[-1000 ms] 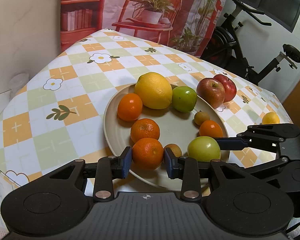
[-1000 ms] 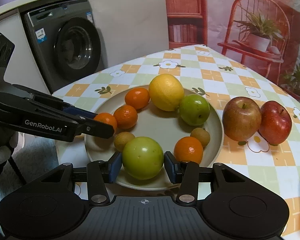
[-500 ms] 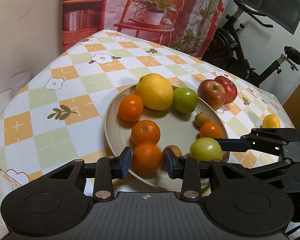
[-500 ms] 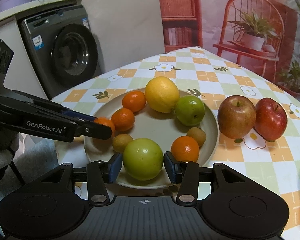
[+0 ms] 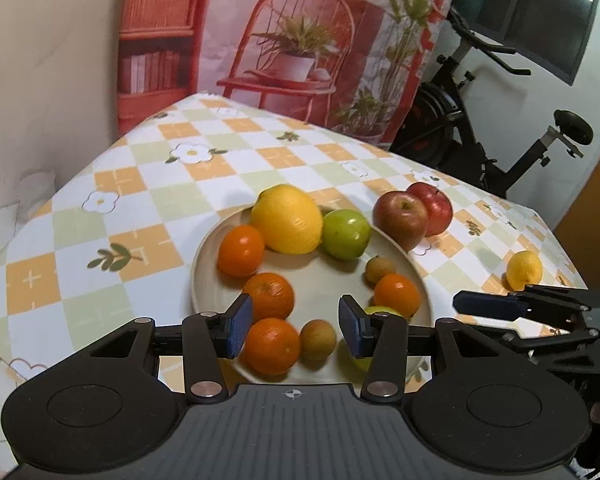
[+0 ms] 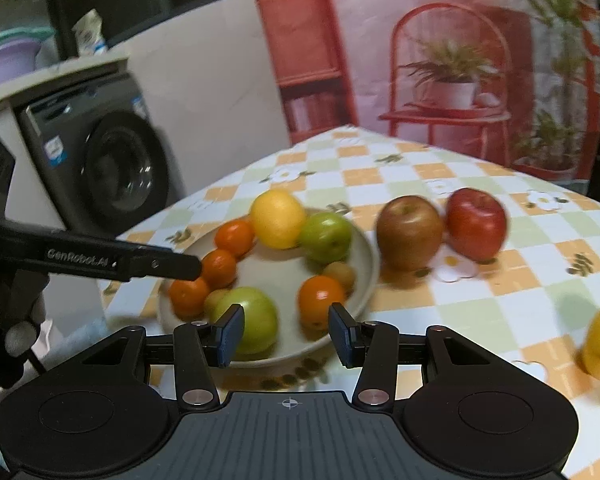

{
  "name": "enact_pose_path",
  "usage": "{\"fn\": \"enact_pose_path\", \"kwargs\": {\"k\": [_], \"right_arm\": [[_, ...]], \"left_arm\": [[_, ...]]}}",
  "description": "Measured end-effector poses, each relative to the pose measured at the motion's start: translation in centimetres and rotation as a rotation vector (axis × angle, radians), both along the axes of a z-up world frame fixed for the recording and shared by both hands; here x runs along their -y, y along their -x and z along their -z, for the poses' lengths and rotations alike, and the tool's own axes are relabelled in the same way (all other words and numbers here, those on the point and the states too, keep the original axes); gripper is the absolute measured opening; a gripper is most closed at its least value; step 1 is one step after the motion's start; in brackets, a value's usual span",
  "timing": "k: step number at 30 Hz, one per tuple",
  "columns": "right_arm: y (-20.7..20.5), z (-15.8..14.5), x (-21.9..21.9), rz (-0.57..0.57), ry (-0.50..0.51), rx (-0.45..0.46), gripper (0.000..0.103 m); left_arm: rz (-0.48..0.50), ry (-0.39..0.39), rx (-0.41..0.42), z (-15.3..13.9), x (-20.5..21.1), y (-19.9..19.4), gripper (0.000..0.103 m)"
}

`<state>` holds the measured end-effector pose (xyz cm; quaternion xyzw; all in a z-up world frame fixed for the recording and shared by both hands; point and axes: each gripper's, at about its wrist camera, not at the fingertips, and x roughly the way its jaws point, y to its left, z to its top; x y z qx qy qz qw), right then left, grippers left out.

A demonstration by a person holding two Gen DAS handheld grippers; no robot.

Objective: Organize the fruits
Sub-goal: 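Lower both fruits onto the plate and open both grippers, then move the right gripper to the large lemon on the table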

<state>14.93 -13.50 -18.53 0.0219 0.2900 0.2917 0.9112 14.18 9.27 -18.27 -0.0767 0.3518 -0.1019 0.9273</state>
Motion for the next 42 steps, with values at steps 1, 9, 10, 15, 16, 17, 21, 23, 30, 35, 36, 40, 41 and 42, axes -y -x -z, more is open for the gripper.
{"fn": "enact_pose_path", "kwargs": {"k": [1, 9, 10, 15, 16, 17, 21, 23, 30, 35, 36, 40, 41, 42], "right_arm": [[0.0, -0.2, 0.5, 0.011, -0.002, 0.008, 0.043], [0.0, -1.2, 5.5, 0.170, -0.021, 0.087, 0.045], [-0.1, -1.3, 6.0, 0.188, -0.014, 0.099, 0.047], [-0.1, -1.5, 9.9, 0.293, 0.019, 0.161, 0.053], [-0.1, -1.4, 10.8, 0.314, 0.025, 0.170, 0.057], [0.0, -1.3, 11.7, 0.336, 0.034, 0.177, 0.061], [0.3, -0.3, 14.8, 0.404, 0.059, 0.175, 0.062], [0.4, 0.4, 16.0, 0.420, 0.076, 0.165, 0.062], [0.0, 3.2, 17.8, 0.411, 0.107, 0.123, 0.062], [-0.8, 3.9, 18.3, 0.397, 0.108, 0.107, 0.062], [-0.9, 3.8, 18.5, 0.400, 0.094, 0.108, 0.062], [-1.5, 3.6, 19.6, 0.421, 0.037, 0.101, 0.062], [-1.8, 3.7, 19.9, 0.430, 0.023, 0.093, 0.064], [-2.2, 3.8, 20.1, 0.435, 0.005, 0.082, 0.064]], "left_arm": [[0.001, -0.003, 0.006, -0.1, 0.2, 0.0, 0.050], [0.017, -0.001, 0.068, -2.1, 2.5, -1.2, 0.050], [0.023, -0.003, 0.077, -2.4, 3.0, -1.4, 0.050], [0.062, -0.017, 0.124, -3.7, 6.0, -2.6, 0.050], [0.068, -0.016, 0.135, -3.9, 6.6, -2.8, 0.050], [0.076, -0.015, 0.147, -4.1, 7.2, -3.0, 0.050], [0.120, -0.015, 0.170, -4.3, 10.1, -3.8, 0.050], [0.146, -0.005, 0.170, -4.1, 11.8, -4.2, 0.050], [0.262, -0.015, 0.143, -2.7, 16.7, -5.2, 0.049], [0.299, -0.009, 0.123, -2.4, 18.5, -6.2, 0.049], [0.302, -0.010, 0.122, -2.4, 18.6, -6.3, 0.049], [0.305, -0.014, 0.110, -2.1, 19.1, -7.0, 0.049], [0.304, -0.014, 0.104, -2.0, 19.2, -7.1, 0.049], [0.303, -0.013, 0.100, -2.0, 19.2, -7.2, 0.049]]}}
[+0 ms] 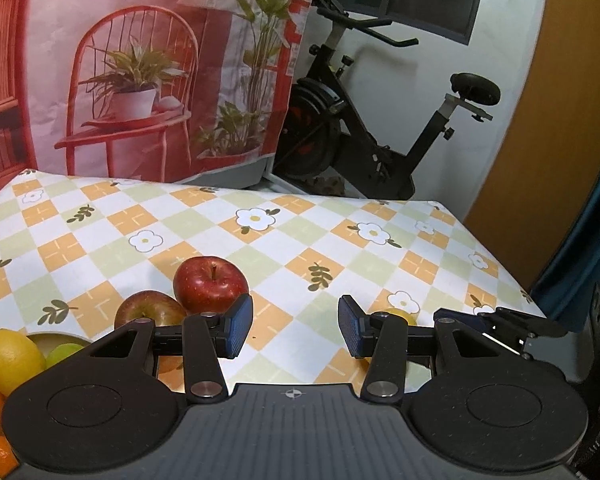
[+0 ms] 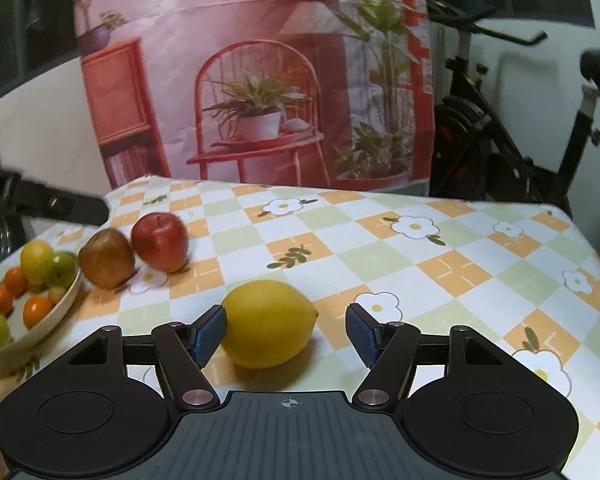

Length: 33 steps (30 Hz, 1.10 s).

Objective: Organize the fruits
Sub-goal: 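Move the right gripper to the large lemon on the table, then close the right gripper on the lemon while the left gripper presses its top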

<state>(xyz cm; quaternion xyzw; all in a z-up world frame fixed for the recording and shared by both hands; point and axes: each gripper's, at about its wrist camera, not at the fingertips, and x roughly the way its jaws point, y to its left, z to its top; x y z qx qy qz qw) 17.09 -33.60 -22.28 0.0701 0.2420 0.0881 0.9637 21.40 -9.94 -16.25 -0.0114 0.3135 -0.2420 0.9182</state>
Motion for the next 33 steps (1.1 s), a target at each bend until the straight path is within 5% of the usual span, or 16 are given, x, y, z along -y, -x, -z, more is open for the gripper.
{"fn": "enact_pose_path", "kwargs": {"k": [9, 25, 33], "right_arm": [[-2.5, 0.8, -0.7, -0.055, -0.070, -0.082, 0.071], [-6.4, 0.1, -2.8, -0.080, 0.026, -0.088, 0.072], [-8.0, -0.2, -4.8, -0.128, 0.144, -0.085, 0.063]], "left_arm": [[-0.012, 0.003, -0.031, 0.4, -0.6, -0.5, 0.049], [-0.025, 0.018, -0.040, 0.6, -1.1, -0.7, 0.049], [-0.057, 0.036, -0.053, 0.8, -2.3, -0.7, 0.049]]}}
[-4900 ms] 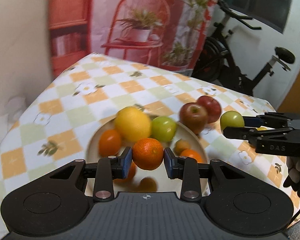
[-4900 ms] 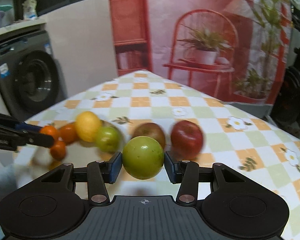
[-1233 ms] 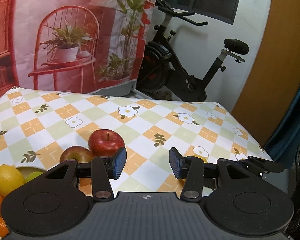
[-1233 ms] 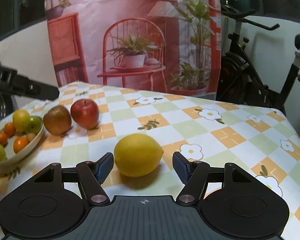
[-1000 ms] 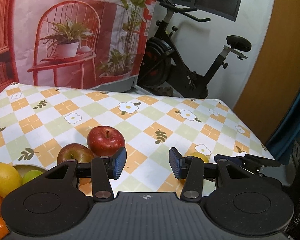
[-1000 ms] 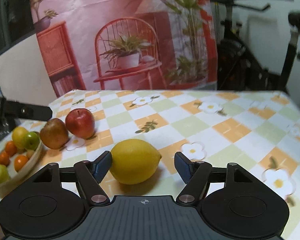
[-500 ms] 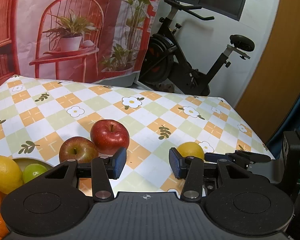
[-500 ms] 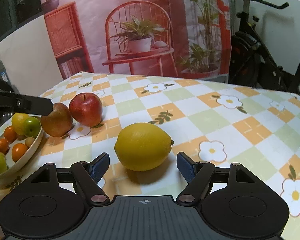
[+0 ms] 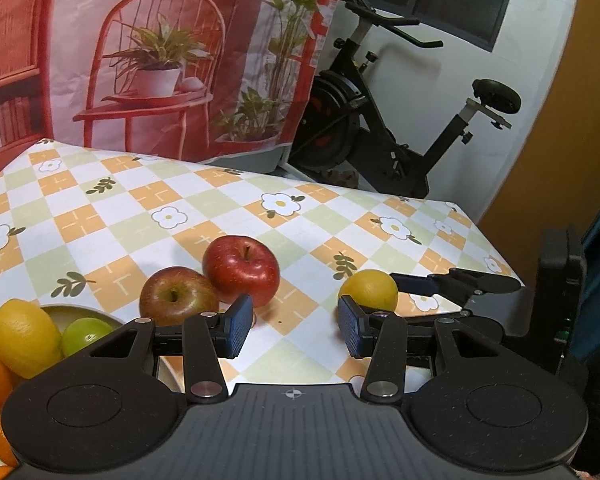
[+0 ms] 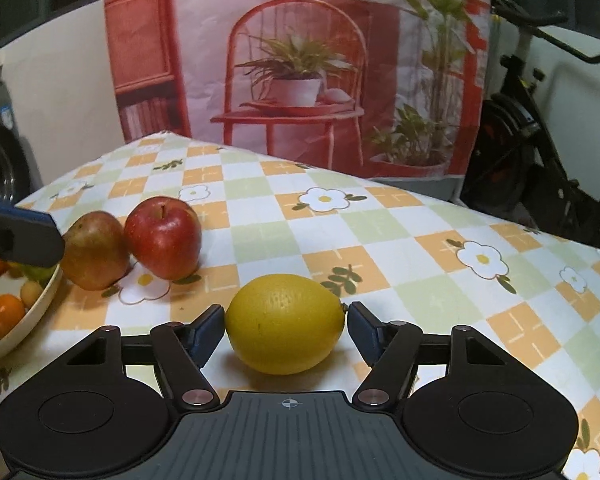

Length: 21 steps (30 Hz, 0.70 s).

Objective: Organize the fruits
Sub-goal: 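Close the right gripper on the lemon while the left gripper presses its top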

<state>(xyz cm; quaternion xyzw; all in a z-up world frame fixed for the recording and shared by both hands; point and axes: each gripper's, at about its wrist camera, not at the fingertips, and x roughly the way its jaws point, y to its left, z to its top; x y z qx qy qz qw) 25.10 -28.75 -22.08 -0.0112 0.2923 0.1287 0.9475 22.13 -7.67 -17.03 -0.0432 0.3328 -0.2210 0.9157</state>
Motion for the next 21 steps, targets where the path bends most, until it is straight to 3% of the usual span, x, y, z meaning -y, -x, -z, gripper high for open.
{"fn": "enact_pose_path", "kwargs": {"k": [12, 21], "right_arm": [[5.8, 0.1, -1.2, -0.031, -0.091, -0.035, 0.060], [8.7, 0.0, -5.8, -0.172, -0.026, -0.002, 0.061]], "left_arm": [[-0.034, 0.011, -0.021, 0.3, -2.1, 0.6, 0.049], [-0.030, 0.026, -0.037, 0.6, -3.1, 1.4, 0.049]]}}
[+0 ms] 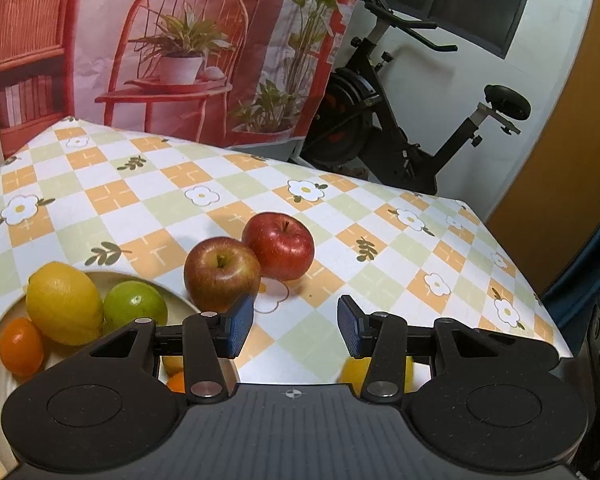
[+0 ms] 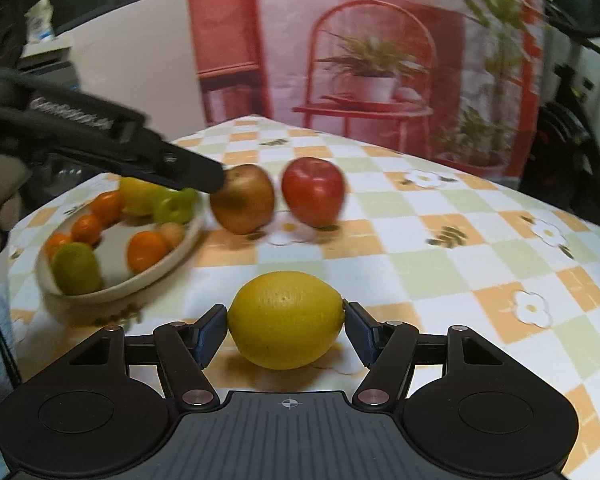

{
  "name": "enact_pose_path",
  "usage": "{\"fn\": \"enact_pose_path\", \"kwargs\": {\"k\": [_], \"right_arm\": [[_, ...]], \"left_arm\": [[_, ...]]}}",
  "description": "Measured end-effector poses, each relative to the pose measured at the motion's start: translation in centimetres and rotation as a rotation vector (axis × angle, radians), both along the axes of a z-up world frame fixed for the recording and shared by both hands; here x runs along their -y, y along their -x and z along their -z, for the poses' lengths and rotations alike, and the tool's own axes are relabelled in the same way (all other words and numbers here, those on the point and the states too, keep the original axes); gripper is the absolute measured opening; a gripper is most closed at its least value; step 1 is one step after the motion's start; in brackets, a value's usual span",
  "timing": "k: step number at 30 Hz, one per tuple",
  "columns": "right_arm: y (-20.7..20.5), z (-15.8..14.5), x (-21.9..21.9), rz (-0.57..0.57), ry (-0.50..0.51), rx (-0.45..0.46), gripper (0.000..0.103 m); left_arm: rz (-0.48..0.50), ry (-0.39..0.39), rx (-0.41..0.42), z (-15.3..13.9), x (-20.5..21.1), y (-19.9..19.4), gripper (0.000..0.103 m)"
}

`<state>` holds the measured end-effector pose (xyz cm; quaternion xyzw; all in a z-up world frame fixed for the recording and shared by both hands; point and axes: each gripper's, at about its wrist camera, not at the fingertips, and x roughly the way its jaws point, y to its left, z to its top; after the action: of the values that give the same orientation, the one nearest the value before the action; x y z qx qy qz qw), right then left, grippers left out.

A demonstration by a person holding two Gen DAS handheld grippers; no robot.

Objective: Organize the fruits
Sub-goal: 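Close the right gripper on the lemon while the left gripper presses its top, then carry the lemon with both grippers over the plate and lower it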

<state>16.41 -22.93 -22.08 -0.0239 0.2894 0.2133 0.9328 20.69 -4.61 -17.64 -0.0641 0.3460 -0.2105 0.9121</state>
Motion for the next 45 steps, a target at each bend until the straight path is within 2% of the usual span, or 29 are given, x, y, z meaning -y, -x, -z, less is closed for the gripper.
{"fn": "enact_pose_path", "kwargs": {"k": [13, 19, 22, 27, 33, 34, 45], "right_arm": [[0.2, 0.7, 0.2, 0.028, -0.043, 0.005, 0.062], [0.2, 1.2, 0.5, 0.022, -0.047, 0.006, 0.061], [0.2, 1.3, 0.6, 0.023, -0.055, -0.001, 0.061], [0.0, 1.5, 0.7, 0.028, -0.060, -0.026, 0.061], [-0.2, 1.6, 1.0, 0.034, -0.089, -0.060, 0.061], [-0.1, 1.7, 1.1, 0.029, -0.098, -0.061, 0.055], [0.3, 1.0, 0.2, 0.002, -0.116, -0.017, 0.054]], "left_arm": [[0.076, 0.044, -0.064, 1.1, 2.0, -0.9, 0.043], [0.146, 0.099, -0.162, 2.4, 3.7, -1.9, 0.043], [0.161, 0.096, -0.191, 3.0, 4.1, -2.3, 0.043], [0.189, 0.062, -0.200, 3.7, 4.5, -2.3, 0.043], [0.211, 0.072, -0.197, 3.7, 4.4, -2.4, 0.038], [0.217, 0.078, -0.199, 3.7, 4.4, -2.4, 0.036], [0.214, 0.076, -0.168, 2.6, 3.2, -1.7, 0.036]]}}
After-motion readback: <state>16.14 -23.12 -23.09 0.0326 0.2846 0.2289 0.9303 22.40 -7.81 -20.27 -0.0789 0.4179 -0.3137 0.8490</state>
